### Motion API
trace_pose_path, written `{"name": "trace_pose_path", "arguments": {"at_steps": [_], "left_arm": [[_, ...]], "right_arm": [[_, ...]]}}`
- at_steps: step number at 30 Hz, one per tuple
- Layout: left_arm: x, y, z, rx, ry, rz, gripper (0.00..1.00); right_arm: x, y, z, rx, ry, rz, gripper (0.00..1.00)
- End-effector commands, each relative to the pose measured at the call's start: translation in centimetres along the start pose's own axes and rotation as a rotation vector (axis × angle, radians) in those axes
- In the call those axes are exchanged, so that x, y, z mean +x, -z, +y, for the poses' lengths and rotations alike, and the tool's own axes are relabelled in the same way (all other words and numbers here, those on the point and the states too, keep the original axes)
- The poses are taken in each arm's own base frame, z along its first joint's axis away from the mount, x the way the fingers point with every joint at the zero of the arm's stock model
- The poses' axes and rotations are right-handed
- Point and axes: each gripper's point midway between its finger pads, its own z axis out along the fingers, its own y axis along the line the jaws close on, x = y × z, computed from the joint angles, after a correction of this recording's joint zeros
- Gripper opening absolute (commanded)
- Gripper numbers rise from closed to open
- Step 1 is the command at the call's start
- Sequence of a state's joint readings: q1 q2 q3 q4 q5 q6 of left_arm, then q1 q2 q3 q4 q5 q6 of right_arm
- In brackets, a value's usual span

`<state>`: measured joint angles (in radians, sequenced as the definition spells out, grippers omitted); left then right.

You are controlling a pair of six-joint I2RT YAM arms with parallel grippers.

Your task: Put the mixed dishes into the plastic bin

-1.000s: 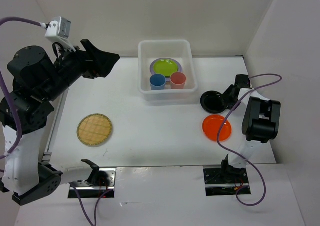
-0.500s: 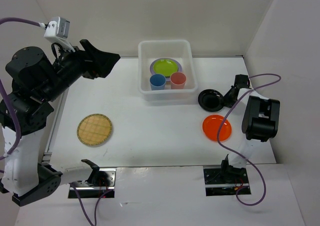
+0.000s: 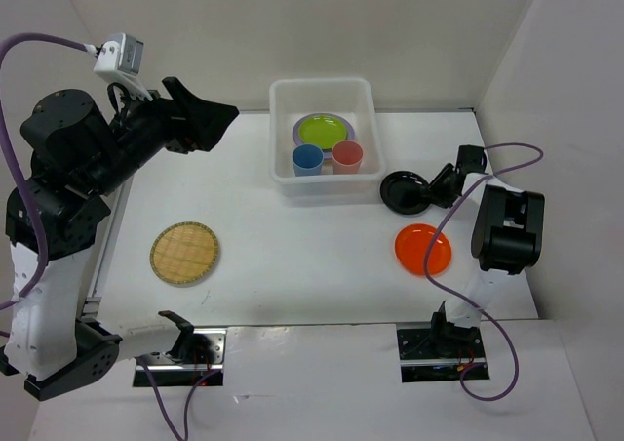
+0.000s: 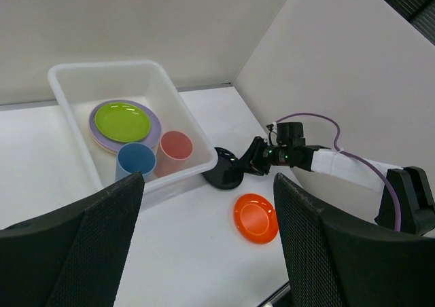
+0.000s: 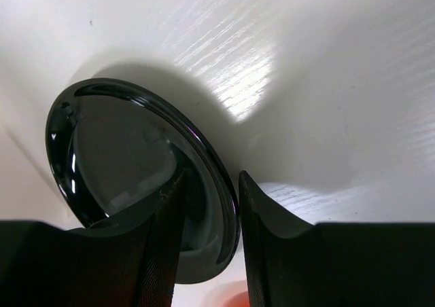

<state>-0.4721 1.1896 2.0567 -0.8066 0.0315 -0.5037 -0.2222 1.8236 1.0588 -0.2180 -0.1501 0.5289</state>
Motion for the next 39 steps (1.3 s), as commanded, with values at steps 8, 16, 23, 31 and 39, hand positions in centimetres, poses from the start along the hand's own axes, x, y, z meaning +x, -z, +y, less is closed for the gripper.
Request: {"name": "trace_pose_path", "arguments": {"at_steps": [8, 16, 23, 31, 39], "left_arm": [[-1.1, 0.2, -1.0, 0.041, 0.005, -0.039, 0.84], [-0.8, 0.0, -0.8, 0.037, 0.006, -0.031, 0.84], [-0.2, -0.4, -0.5, 0.030, 0.007, -0.014, 0.84], [0.2, -0.3, -0.3, 0.026, 0.007, -0.006, 0.84], [-0.1, 0.3, -0.5, 0.034, 0.006, -0.023, 0.84]], "right_arm": [[4.2, -1.7, -1.6, -0.040, -0.034, 0.140, 0.42], [4.1, -1.7, -2.0, -0.056, -0.034, 0.144, 0.26], [3.7, -1.2, -1.5, -0.074, -0.029, 0.131, 0.09], [0.9, 2.6, 0.8, -0.116, -0.016, 0.043, 0.00], [-1.9, 7.2, 2.8, -0.133, -0.007, -0.044, 0.00]]}}
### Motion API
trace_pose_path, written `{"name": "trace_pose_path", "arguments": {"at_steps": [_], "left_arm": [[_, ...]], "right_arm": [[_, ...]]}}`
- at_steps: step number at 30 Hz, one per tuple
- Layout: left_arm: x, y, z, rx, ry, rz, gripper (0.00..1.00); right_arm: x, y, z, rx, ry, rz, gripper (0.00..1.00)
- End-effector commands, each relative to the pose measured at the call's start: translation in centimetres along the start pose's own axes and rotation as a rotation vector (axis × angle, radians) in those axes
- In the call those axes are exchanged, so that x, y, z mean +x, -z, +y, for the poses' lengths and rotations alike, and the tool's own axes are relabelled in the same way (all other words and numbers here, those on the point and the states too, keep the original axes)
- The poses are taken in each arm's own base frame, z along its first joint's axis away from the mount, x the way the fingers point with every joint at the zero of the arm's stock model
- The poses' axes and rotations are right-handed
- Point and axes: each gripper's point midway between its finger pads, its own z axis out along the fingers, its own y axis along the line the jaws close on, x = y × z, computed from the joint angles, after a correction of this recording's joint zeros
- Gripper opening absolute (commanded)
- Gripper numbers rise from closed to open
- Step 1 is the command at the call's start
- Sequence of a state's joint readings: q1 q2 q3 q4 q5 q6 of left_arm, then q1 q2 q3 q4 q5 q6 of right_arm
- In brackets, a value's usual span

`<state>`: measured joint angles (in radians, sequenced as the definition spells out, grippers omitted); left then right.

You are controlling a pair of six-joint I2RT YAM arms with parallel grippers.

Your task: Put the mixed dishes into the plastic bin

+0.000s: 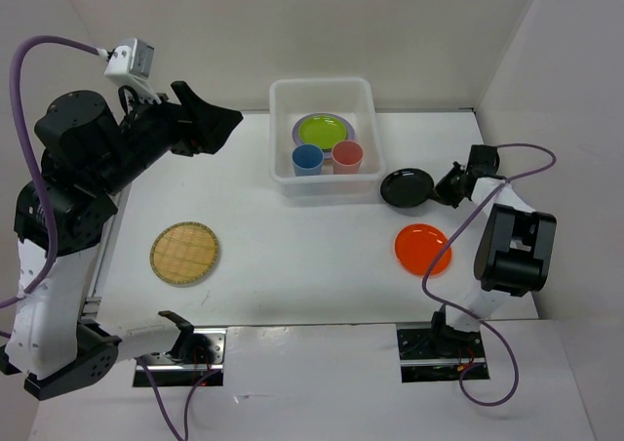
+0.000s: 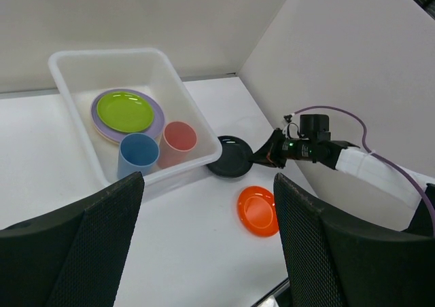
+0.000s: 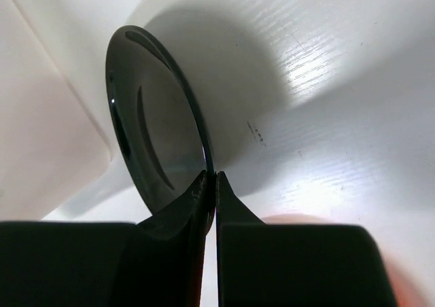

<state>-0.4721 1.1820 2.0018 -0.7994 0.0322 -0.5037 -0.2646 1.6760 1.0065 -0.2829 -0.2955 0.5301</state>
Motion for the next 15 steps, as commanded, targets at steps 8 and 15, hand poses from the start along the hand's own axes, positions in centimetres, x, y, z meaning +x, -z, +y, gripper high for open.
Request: {"name": "trace_pose_path", "arguments": {"at_steps": [8, 15], "left_arm": [[-1.4, 1.3, -1.2, 0.050, 0.003, -0.059, 0.84], [-1.2, 1.5, -1.3, 0.058, 0.012, -0.055, 0.84]], "right_arm": [[-4.3, 6.8, 4.3, -0.051, 0.034, -0.173, 0.00], [-5.9, 9.3, 5.3, -0.043, 0.043, -0.241, 0.00]]}}
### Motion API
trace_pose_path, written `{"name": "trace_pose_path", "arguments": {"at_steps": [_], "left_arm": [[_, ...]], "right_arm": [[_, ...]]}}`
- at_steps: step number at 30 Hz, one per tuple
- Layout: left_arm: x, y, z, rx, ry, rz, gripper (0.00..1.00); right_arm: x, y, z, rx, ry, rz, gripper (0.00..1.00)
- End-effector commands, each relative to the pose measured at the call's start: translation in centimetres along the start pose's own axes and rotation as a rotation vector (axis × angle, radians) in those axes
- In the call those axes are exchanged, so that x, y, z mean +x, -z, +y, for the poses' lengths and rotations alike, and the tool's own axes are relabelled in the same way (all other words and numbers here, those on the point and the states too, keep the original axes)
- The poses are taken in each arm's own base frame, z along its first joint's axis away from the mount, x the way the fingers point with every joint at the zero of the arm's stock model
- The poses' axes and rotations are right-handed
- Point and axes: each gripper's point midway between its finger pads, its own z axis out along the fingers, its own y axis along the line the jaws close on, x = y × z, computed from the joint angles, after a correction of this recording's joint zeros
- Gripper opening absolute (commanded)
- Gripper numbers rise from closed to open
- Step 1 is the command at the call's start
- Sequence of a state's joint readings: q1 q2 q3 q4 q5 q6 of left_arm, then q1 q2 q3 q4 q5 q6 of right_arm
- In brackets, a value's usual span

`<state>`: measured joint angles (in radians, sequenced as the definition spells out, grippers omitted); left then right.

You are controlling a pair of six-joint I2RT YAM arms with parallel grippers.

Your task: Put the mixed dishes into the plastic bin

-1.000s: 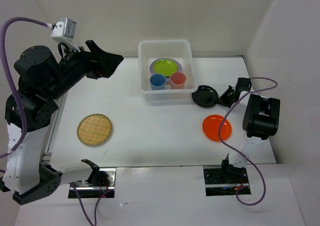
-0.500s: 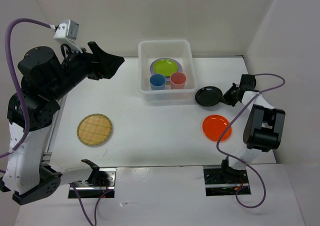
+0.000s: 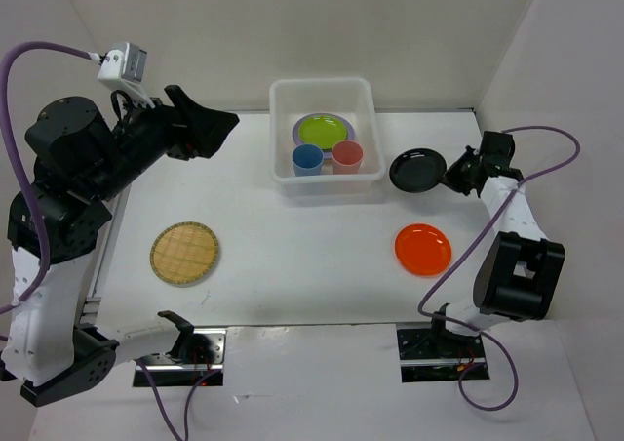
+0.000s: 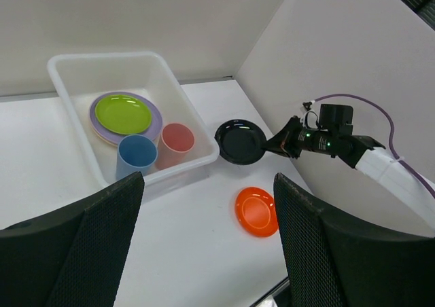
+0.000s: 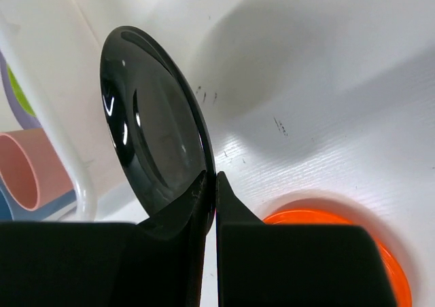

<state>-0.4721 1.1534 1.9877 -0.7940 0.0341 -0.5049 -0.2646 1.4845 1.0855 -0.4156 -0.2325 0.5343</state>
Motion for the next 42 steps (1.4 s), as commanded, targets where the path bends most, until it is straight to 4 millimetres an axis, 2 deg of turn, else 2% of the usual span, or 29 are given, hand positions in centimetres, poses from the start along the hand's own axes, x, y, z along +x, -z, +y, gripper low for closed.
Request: {"name": "trace_pose_path", "arguments": {"at_steps": [1, 5, 6, 8, 12, 13, 14, 16, 17, 18, 19, 21, 27, 28, 29, 30, 31, 32, 33, 34, 35, 36, 37, 40, 42], "left_arm": [[-1.0, 0.5, -1.1, 0.048, 0.012, -0.038, 0.84], [-0.9, 0.7, -1.1, 0.048, 0.012, -0.038, 0.84], [-0.9, 0.7, -1.1, 0.048, 0.012, -0.038, 0.84], [-0.9, 0.7, -1.1, 0.048, 0.012, -0.038, 0.84], [-0.8, 0.8, -1.2, 0.057, 0.012, -0.034, 0.84], [-1.0, 0.7, -1.3, 0.060, 0.011, -0.042, 0.84], [-0.7, 0.6, -1.3, 0.065, 0.012, -0.030, 0.84], [-0.7, 0.6, -1.3, 0.065, 0.012, -0.030, 0.84], [-0.7, 0.6, -1.3, 0.065, 0.012, -0.030, 0.84], [-0.7, 0.6, -1.3, 0.065, 0.012, -0.030, 0.84], [-0.5, 0.6, -1.2, 0.061, 0.013, -0.022, 0.84], [-0.1, 0.7, -1.2, 0.064, 0.014, -0.007, 0.84], [0.0, 0.5, -1.2, 0.060, 0.015, 0.003, 0.84], [0.0, 0.5, -1.2, 0.060, 0.015, 0.003, 0.84], [0.3, 0.3, -1.0, 0.056, 0.015, 0.011, 0.84], [0.4, 0.3, -1.2, 0.064, 0.015, 0.015, 0.84], [0.4, 0.3, -1.2, 0.064, 0.015, 0.015, 0.84], [0.4, 0.3, -1.2, 0.064, 0.015, 0.015, 0.84], [0.3, 0.3, -1.4, 0.076, 0.014, 0.011, 0.84], [0.6, 0.1, -1.2, 0.072, 0.015, 0.020, 0.84], [0.6, 0.1, -1.2, 0.072, 0.015, 0.021, 0.84], [0.6, 0.1, -1.2, 0.072, 0.015, 0.021, 0.84], [0.9, 0.0, -1.1, 0.068, 0.016, 0.029, 0.84], [1.0, 0.1, -1.3, 0.078, 0.025, 0.028, 0.84], [1.0, 0.1, -1.3, 0.079, 0.025, 0.028, 0.84]], "right_arm": [[-3.0, 2.9, 2.1, -0.026, 0.012, -0.099, 0.00], [-4.3, 4.5, 2.9, -0.024, 0.027, -0.143, 0.00], [-5.3, 5.4, 3.6, -0.036, 0.034, -0.178, 0.00], [-5.8, 6.3, 4.6, -0.068, 0.041, -0.188, 0.00], [-7.5, 8.2, 8.6, -0.166, 0.071, -0.220, 0.00], [-7.7, 8.1, 9.4, -0.171, 0.067, -0.222, 0.00], [-7.3, 8.0, 10.8, -0.197, 0.080, -0.211, 0.00], [-7.9, 8.5, 13.6, -0.251, 0.086, -0.225, 0.00], [-7.1, 7.5, 15.0, -0.271, 0.100, -0.196, 0.00], [-7.7, 7.7, 16.8, -0.309, 0.104, -0.214, 0.00], [-7.1, 6.2, 17.5, -0.317, 0.114, -0.181, 0.00], [-6.5, 5.7, 20.8, -0.376, 0.132, -0.169, 0.00], [-3.1, 0.4, 26.3, -0.441, 0.182, -0.083, 0.00], [-2.9, -0.2, 26.9, -0.445, 0.187, -0.076, 0.00], [-3.6, -0.2, 27.7, -0.454, 0.188, -0.086, 0.00], [-2.6, -2.3, 27.8, -0.441, 0.194, -0.056, 0.00], [-2.0, -2.8, 28.3, -0.440, 0.201, -0.039, 0.00], [-2.5, -2.7, 29.1, -0.457, 0.204, -0.043, 0.00], [-1.5, -4.5, 29.2, -0.445, 0.208, -0.018, 0.00], [-1.9, -4.5, 29.8, -0.454, 0.220, -0.016, 0.00], [-1.4, -5.1, 30.1, -0.450, 0.224, -0.002, 0.00], [-0.7, -7.1, 29.5, -0.421, 0.221, 0.029, 0.00], [-0.6, -7.0, 30.2, -0.425, 0.236, 0.033, 0.00], [0.6, -9.5, 29.4, -0.380, 0.246, 0.060, 0.00], [1.5, -10.3, 29.5, -0.376, 0.252, 0.076, 0.00]]}}
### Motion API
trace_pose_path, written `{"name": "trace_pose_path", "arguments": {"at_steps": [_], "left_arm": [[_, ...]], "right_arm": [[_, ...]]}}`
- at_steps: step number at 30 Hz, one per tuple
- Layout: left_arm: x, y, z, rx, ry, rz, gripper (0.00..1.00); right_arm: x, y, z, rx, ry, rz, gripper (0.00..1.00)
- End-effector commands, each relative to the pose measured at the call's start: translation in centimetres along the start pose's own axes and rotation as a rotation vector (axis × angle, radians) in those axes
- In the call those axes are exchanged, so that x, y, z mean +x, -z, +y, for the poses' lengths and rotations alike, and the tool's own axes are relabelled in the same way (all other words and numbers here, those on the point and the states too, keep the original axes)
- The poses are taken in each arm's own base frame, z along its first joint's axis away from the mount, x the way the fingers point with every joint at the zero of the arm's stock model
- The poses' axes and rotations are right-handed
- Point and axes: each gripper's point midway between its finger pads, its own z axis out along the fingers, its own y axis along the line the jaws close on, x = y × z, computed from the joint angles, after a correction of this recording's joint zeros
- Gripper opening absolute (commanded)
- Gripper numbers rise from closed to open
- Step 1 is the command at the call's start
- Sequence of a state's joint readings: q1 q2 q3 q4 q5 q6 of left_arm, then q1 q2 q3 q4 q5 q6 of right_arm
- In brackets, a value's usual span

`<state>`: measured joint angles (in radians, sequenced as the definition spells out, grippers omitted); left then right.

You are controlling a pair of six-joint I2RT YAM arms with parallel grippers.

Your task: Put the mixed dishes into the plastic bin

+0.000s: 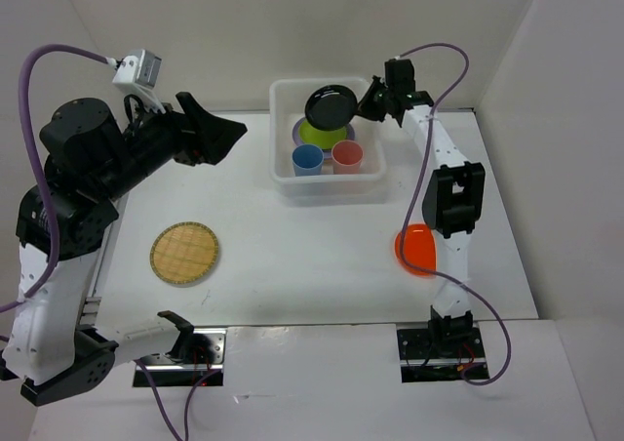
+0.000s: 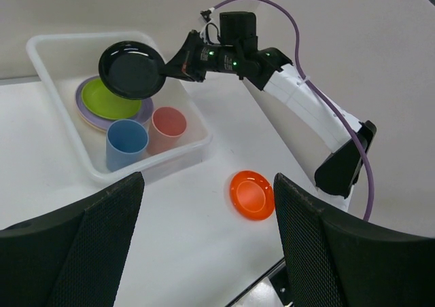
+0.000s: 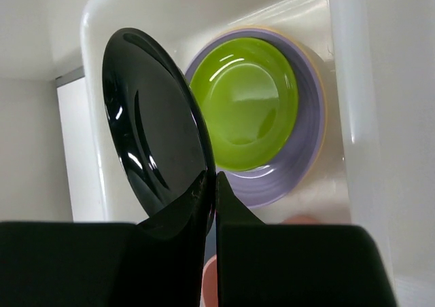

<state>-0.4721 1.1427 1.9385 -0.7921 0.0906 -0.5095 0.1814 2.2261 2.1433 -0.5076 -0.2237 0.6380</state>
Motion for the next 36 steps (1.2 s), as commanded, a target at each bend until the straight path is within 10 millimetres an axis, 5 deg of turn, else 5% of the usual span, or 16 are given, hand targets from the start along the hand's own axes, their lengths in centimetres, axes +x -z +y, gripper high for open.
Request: {"name": "trace_pose_path", "arguments": {"at_steps": [1, 7, 15, 19, 29, 31, 36], "left_arm": [[-0.7, 0.4, -1.0, 0.043, 0.015, -0.029, 0.84], [-0.7, 1.2, -1.0, 0.036, 0.024, -0.036, 0.84], [-0.7, 1.6, -1.0, 0.036, 0.024, -0.036, 0.84], [-0.7, 1.6, -1.0, 0.036, 0.024, -0.036, 0.84], [-0.6, 1.6, -1.1, 0.045, 0.024, -0.032, 0.84], [-0.2, 1.4, -1.1, 0.048, 0.025, -0.018, 0.84], [6.1, -1.8, -0.5, 0.117, 0.053, 0.177, 0.84]], "right_arm": [[1.3, -1.1, 1.4, -0.015, 0.026, 0.027, 0.00], [4.4, -3.5, 0.0, 0.013, 0.025, 0.091, 0.00], [5.3, -4.7, -1.5, 0.075, 0.043, 0.097, 0.03], [6.3, -4.9, -1.9, 0.095, 0.054, 0.120, 0.15], [4.6, -3.5, -0.4, 0.082, 0.078, 0.089, 0.41], [4.0, -2.8, 0.2, 0.074, 0.080, 0.078, 0.46], [1.2, -0.1, 2.5, 0.066, 0.109, 0.021, 0.59]]}}
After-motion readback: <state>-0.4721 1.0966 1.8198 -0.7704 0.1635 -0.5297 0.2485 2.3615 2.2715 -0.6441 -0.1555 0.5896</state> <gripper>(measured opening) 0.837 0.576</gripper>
